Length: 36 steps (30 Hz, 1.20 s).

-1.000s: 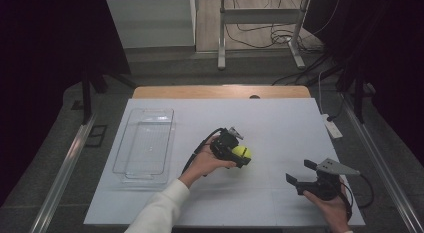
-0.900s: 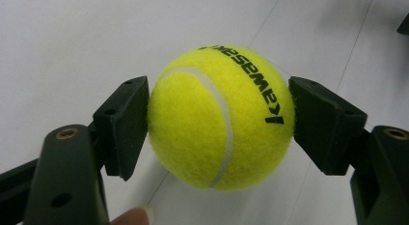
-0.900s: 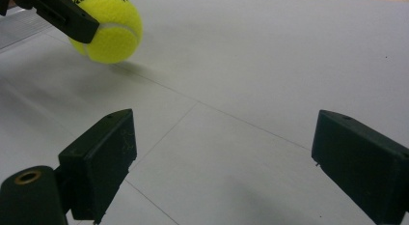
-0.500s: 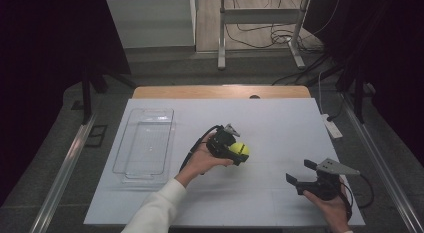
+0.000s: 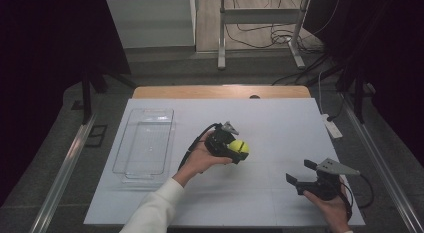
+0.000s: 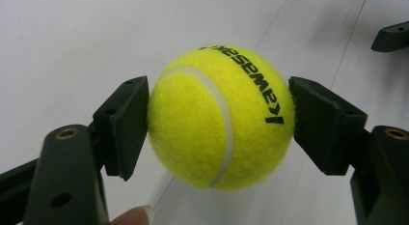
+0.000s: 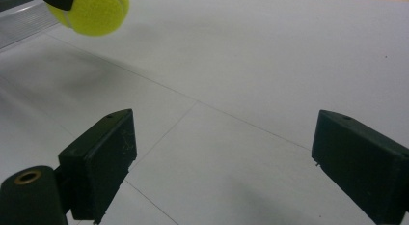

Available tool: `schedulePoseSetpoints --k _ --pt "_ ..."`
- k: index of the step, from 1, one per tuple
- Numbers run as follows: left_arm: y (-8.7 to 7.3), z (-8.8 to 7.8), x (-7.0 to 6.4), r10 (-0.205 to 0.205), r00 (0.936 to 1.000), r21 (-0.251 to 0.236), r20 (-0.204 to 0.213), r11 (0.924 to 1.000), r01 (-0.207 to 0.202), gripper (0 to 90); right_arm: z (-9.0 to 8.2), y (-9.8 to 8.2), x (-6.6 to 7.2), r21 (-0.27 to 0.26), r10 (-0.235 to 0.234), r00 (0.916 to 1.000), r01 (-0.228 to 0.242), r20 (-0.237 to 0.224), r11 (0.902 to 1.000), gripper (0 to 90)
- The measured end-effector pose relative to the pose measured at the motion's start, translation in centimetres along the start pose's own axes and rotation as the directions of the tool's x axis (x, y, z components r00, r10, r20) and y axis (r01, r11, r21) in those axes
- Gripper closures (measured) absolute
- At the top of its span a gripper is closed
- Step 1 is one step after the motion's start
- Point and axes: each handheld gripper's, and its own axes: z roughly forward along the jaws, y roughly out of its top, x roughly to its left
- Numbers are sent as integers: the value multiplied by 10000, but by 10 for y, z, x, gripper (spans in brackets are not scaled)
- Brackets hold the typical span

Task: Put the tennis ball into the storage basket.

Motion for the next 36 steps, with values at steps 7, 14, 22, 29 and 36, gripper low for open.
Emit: schedulePoseSetpoints --k 7,14,22,29,36 --pt "3 -8 1 -16 10000 -230 -85 9997 14 271 0 0 0 -2 -1 10000 1 0 10000 88" --pt "5 -15 1 5 9999 -455 -146 9990 -12 271 0 0 0 11 -4 10000 4 3 10000 88" --pt "6 -21 1 13 9998 -599 -215 9982 -26 271 0 0 0 -14 -13 10000 13 32 10000 89" --pt "7 -27 1 10 9996 -793 -281 9968 -33 271 0 0 0 3 3 10000 -3 25 10000 89" --pt "8 -32 2 -14 9993 -960 -363 9954 -21 271 0 0 0 4 4 10000 -4 27 10000 89"
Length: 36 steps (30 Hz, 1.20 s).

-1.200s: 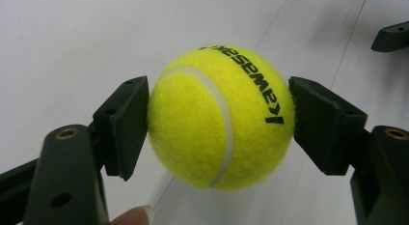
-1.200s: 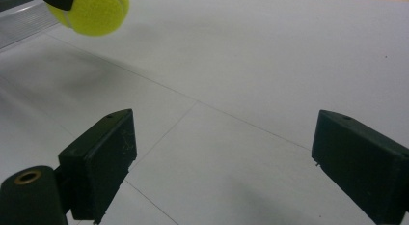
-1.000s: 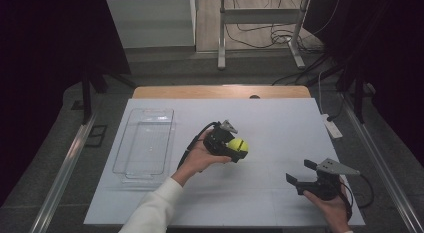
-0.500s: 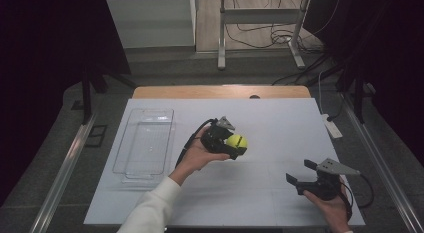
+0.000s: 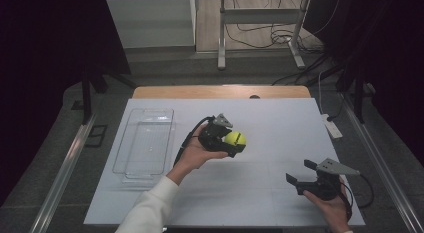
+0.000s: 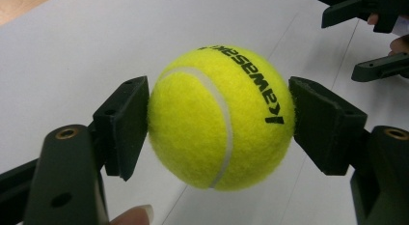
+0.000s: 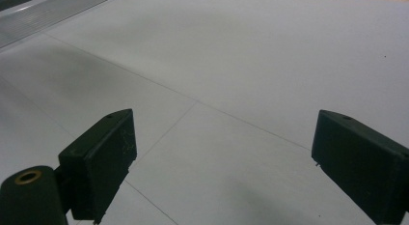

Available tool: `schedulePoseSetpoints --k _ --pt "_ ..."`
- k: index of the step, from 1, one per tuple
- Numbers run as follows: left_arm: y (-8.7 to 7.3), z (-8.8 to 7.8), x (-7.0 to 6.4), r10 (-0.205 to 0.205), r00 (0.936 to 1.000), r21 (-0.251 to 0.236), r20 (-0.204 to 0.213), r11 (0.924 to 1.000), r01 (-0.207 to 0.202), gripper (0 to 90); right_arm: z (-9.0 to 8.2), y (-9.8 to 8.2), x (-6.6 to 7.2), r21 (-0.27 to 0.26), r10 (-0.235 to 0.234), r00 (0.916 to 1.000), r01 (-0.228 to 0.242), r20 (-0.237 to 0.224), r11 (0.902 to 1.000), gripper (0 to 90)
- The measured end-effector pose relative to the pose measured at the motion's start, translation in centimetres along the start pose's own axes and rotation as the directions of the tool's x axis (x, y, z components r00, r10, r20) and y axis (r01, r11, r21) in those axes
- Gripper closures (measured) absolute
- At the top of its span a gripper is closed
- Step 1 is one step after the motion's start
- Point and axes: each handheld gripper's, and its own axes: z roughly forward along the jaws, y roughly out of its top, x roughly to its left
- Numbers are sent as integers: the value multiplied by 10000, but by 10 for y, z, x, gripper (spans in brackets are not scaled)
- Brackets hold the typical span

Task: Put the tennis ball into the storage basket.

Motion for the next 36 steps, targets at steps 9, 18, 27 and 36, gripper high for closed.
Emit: schedulePoseSetpoints --k 9,18,27,36 --pt "1 -7 1 -35 10000 -181 -90 9998 33 271 0 0 0 6 18 10000 -18 13 10000 89" --pt "1 -10 3 -64 9999 -294 -133 9995 60 271 0 0 0 5 12 10000 -12 12 10000 89" --pt "1 -15 7 -127 9997 -466 -217 9988 117 271 0 0 0 17 10 10000 -10 14 10000 89" --pt "1 -23 10 -217 9992 -699 -330 9974 194 271 0 0 0 18 6 10000 -6 17 10000 89"
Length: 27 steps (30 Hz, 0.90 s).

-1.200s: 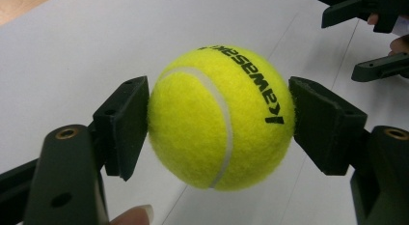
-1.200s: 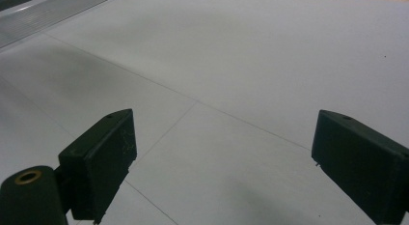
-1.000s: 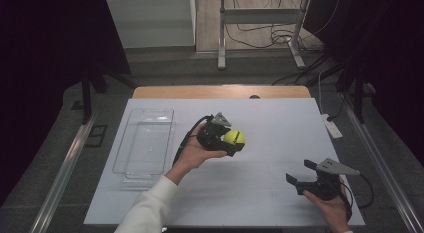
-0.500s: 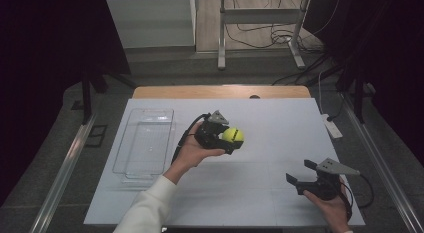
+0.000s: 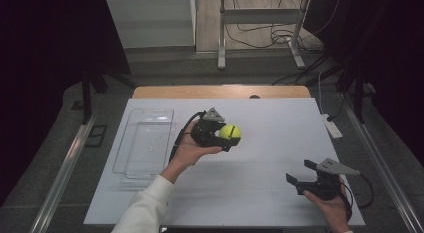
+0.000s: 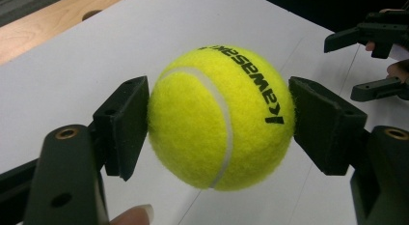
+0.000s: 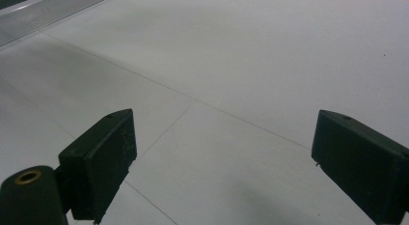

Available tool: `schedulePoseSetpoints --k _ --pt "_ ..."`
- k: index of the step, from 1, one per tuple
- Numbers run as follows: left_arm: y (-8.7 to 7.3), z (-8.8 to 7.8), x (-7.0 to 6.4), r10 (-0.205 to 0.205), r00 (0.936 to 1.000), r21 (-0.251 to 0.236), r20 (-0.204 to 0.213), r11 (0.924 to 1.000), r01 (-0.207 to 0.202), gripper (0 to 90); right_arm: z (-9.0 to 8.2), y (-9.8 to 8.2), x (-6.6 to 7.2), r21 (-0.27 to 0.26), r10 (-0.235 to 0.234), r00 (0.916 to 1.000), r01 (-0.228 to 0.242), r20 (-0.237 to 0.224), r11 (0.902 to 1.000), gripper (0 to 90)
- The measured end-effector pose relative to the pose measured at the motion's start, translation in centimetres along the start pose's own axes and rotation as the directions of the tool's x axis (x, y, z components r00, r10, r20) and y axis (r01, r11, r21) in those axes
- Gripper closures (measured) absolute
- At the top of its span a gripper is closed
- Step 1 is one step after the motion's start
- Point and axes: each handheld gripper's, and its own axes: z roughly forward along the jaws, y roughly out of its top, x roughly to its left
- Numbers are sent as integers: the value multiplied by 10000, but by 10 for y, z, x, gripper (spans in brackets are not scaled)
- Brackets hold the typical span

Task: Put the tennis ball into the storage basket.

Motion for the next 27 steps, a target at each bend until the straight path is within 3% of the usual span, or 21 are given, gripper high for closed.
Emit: schedulePoseSetpoints --k 27 --pt "3 -23 8 -173 9990 -610 -418 9980 148 271 0 0 0 -3 13 10000 -13 20 10000 89"
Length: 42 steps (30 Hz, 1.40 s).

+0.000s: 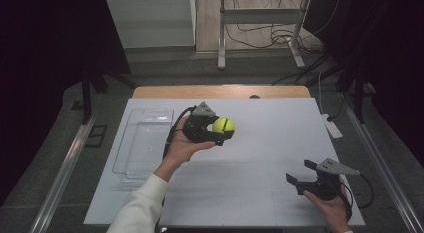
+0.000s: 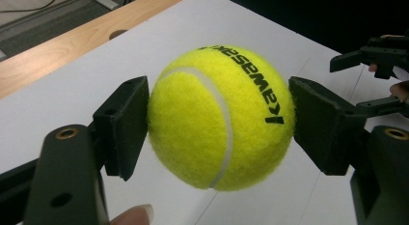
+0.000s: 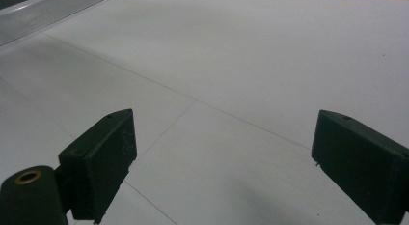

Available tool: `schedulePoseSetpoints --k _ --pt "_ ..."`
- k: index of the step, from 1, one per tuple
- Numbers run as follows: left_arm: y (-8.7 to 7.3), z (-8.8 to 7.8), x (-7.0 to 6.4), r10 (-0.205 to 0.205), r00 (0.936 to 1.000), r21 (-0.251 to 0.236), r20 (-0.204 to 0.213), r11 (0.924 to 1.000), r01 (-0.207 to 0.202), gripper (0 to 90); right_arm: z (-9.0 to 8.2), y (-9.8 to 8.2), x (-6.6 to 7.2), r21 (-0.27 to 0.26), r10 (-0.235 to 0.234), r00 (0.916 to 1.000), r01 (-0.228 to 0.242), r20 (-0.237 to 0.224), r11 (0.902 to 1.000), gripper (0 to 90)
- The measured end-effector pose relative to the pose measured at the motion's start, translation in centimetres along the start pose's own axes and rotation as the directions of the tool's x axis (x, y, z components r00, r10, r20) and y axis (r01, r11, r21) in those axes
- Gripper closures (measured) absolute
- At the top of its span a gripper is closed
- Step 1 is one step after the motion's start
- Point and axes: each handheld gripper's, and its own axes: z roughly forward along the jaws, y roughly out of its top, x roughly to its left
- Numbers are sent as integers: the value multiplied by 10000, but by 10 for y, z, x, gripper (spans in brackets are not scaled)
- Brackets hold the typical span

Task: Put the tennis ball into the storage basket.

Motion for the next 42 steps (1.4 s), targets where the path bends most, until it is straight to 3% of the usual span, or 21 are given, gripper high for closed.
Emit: schedulePoseSetpoints --k 22,42 --pt "1 -11 7 -166 9994 -333 -320 9993 155 271 0 0 0 -35 6 10000 -6 -11 10000 89" --pt "2 -29 21 -348 9961 -639 -813 9975 297 271 0 1 2 -72 -74 10000 74 -54 9999 89"
